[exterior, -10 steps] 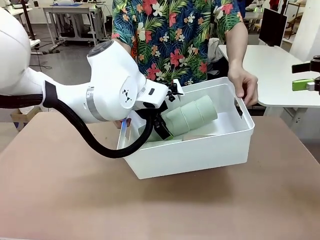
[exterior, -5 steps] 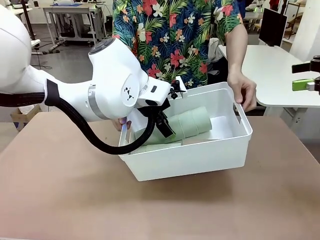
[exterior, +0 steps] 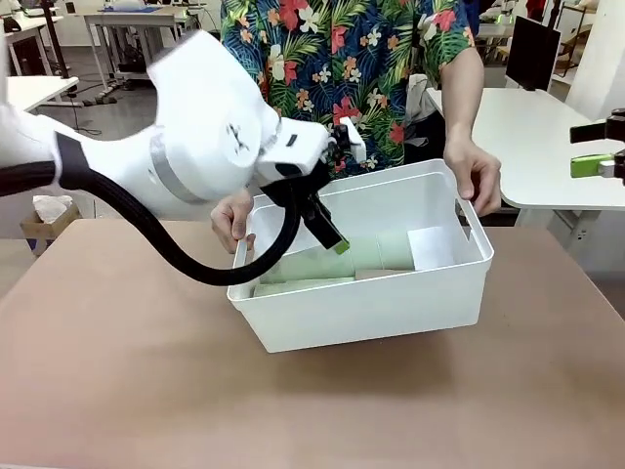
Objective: Stack the cups and store them in the basket.
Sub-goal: Place the stack of Reusable plastic cups into the Pantry Basket.
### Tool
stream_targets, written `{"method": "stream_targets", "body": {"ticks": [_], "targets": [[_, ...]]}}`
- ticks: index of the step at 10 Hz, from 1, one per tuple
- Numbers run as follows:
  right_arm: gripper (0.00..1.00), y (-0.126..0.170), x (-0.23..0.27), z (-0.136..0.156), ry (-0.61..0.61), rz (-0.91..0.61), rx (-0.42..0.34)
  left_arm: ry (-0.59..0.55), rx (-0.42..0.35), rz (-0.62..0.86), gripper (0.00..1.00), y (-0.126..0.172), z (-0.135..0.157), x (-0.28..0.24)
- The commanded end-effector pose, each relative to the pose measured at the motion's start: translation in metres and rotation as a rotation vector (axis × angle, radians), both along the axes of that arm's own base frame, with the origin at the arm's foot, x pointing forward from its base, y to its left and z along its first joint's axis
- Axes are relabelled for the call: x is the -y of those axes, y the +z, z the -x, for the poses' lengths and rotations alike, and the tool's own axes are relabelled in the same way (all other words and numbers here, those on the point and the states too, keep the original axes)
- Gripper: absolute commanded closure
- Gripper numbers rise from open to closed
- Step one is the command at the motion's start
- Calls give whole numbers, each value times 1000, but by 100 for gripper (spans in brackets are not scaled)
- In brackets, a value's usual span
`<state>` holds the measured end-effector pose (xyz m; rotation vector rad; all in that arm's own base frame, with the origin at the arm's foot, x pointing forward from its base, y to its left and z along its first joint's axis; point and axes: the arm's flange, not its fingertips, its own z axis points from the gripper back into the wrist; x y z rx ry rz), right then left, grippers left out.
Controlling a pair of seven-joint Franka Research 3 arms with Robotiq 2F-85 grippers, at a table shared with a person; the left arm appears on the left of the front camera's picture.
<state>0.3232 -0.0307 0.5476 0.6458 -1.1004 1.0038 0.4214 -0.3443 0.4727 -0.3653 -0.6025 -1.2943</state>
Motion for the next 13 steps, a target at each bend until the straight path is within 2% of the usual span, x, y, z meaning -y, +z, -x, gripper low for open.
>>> {"method": "stream_targets", "body": {"ticks": [1, 4, 7, 10, 12, 13], "targets": [[0, 0, -1, -3, 4, -17, 26, -52, -57, 93, 0, 29, 12, -45], [0, 0, -1, -3, 4, -17, 26, -92, -54, 189, 0, 85, 27, -121], [0, 0, -1, -3, 4, -17, 26, -81, -71, 370, 0, 123, 31, -250], [0, 0, -1, -3, 4, -17, 26, -96, -43, 550, 0, 126, 47, -343], [0, 0, -1, -3, 4, -17, 26, -121, -24, 579, 0, 120, 58, -364], [0, 0, -1, -3, 4, -17, 26, -137, -9, 541, 0, 118, 60, -367]]}}
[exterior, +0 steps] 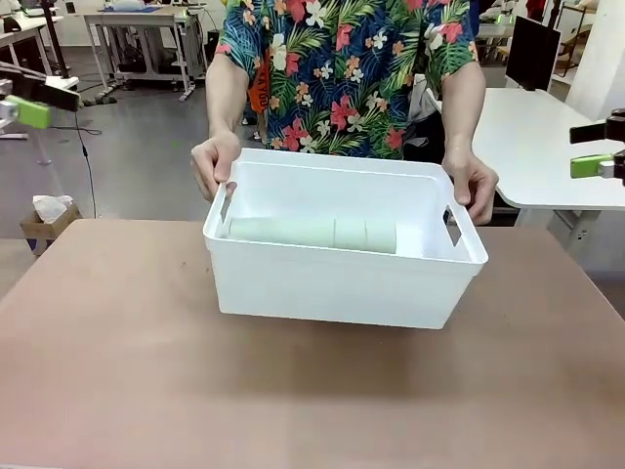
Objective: Stack the cups and store them in the basket.
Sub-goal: Place the stack of Reusable plastic cups into the Pantry Basket.
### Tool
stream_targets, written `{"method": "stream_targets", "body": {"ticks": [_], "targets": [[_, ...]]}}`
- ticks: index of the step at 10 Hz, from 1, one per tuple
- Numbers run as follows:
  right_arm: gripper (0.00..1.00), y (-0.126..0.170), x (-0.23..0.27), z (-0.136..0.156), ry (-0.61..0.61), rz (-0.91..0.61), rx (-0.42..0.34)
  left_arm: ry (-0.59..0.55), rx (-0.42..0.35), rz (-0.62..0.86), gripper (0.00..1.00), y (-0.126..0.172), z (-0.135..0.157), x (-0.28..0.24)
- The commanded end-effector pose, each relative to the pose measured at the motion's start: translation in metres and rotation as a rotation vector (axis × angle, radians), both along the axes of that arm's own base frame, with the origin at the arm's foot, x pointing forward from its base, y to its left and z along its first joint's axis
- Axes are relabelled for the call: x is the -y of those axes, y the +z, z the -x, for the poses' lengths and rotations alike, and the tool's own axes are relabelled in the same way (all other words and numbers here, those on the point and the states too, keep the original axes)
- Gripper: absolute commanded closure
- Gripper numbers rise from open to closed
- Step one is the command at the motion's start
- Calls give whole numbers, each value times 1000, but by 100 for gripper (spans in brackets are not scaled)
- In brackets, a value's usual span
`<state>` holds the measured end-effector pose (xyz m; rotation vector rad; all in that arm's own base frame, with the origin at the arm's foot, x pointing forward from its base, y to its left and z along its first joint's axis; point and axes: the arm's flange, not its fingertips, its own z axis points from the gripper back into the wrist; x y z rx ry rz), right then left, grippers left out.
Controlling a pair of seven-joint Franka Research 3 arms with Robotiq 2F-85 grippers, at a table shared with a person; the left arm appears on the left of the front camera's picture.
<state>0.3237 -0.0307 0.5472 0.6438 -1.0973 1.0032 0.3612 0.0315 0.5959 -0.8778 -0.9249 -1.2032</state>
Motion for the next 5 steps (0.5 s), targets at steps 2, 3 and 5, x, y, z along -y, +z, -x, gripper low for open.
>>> {"method": "stream_targets", "body": {"ticks": [2, 3, 5], "targets": [[0, 0, -2, -3, 5, -20, 29, 0, 0, 0, 0, 0, 0, 0], [0, 0, -2, -3, 5, -20, 29, 0, 0, 0, 0, 0, 0, 0], [0, 0, -2, -3, 5, -20, 29, 0, 0, 0, 0, 0, 0, 0]]}}
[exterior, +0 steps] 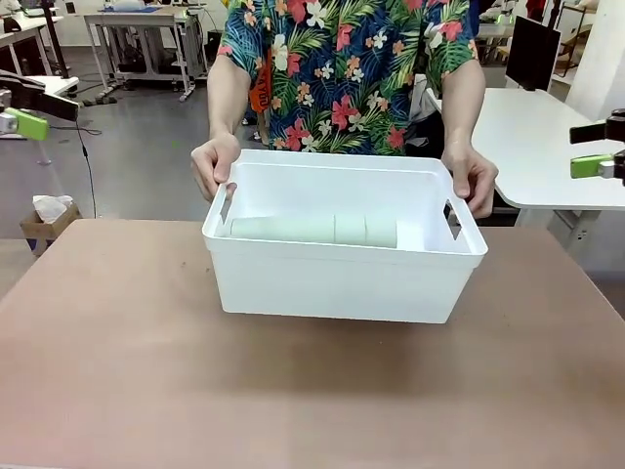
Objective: Stack the cups and store them in the basket.
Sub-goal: Place the stack of Reusable plastic cups into the Pantry Basket.
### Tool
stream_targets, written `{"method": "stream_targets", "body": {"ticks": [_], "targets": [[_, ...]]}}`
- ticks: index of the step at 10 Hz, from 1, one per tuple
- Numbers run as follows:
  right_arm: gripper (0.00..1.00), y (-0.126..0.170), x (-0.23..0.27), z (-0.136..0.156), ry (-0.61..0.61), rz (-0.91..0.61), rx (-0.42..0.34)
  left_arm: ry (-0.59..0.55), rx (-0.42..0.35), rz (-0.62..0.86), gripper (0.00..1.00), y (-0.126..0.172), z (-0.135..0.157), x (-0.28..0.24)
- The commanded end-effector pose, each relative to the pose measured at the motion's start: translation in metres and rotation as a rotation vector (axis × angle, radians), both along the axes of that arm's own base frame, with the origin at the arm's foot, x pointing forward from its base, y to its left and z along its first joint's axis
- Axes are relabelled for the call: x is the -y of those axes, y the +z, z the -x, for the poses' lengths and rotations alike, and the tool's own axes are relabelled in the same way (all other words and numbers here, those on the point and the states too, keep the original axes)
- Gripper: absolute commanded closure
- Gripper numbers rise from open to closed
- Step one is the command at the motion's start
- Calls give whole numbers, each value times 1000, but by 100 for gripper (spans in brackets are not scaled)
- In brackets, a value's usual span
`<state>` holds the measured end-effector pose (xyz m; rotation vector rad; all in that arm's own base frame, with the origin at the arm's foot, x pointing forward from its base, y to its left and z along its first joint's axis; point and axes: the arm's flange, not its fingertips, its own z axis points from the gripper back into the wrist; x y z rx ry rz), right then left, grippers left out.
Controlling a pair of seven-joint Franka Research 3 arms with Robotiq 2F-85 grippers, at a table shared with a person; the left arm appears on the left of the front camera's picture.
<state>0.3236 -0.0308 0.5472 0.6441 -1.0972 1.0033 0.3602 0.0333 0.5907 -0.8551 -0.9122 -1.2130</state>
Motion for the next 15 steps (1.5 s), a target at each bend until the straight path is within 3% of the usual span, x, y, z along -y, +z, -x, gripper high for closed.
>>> {"method": "stream_targets", "body": {"ticks": [1, 15], "targets": [[0, 0, -2, -3, 5, -20, 29, -2, -4, 25, 0, 5, -1, 2], [0, 0, -2, -3, 5, -20, 29, -2, -4, 25, 0, 5, -1, 2]]}}
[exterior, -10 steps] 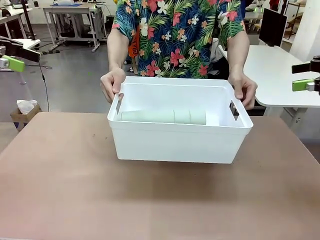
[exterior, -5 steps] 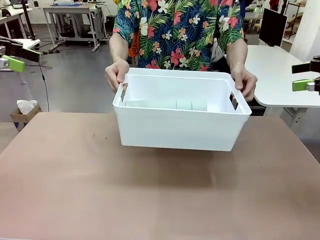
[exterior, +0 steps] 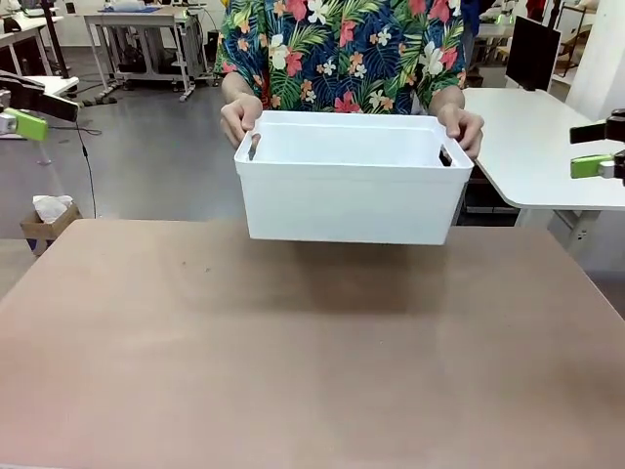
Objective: Stack the cups and store them in the basket.
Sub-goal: Place the stack of Reusable plastic cups into the Pantry Basket.
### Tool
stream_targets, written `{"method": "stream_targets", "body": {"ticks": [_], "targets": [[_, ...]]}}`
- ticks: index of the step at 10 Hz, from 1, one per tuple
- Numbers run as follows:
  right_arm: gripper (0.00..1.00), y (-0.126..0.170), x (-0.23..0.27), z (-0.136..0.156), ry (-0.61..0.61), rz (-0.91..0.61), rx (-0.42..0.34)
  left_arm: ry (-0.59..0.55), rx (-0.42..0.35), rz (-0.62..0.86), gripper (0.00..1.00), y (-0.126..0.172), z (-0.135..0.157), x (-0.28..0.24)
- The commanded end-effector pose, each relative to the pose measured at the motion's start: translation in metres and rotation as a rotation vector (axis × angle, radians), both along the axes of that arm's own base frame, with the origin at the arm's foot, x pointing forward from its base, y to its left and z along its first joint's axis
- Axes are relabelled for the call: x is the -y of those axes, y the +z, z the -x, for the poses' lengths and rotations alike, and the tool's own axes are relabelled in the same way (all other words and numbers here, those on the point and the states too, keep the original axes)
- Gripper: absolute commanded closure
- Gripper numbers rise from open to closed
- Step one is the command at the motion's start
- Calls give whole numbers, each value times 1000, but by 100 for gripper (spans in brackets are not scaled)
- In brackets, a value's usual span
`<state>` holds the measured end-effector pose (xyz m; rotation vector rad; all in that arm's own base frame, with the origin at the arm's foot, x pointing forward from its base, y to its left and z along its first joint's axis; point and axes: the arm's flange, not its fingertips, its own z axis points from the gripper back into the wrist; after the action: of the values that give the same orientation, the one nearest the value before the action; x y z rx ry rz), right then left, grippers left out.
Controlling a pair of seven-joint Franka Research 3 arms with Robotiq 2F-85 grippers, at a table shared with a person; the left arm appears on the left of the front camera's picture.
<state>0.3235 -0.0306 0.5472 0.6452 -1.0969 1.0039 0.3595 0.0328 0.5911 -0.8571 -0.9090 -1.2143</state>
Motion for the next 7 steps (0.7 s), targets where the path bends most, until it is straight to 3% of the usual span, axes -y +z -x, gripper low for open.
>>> {"method": "stream_targets", "body": {"ticks": [1, 7], "targets": [[0, 0, -1, -3, 4, -19, 29, 1, -2, 25, 0, 5, -2, 1], [0, 0, -1, -3, 4, -19, 29, 1, -2, 25, 0, 5, -2, 1]]}}
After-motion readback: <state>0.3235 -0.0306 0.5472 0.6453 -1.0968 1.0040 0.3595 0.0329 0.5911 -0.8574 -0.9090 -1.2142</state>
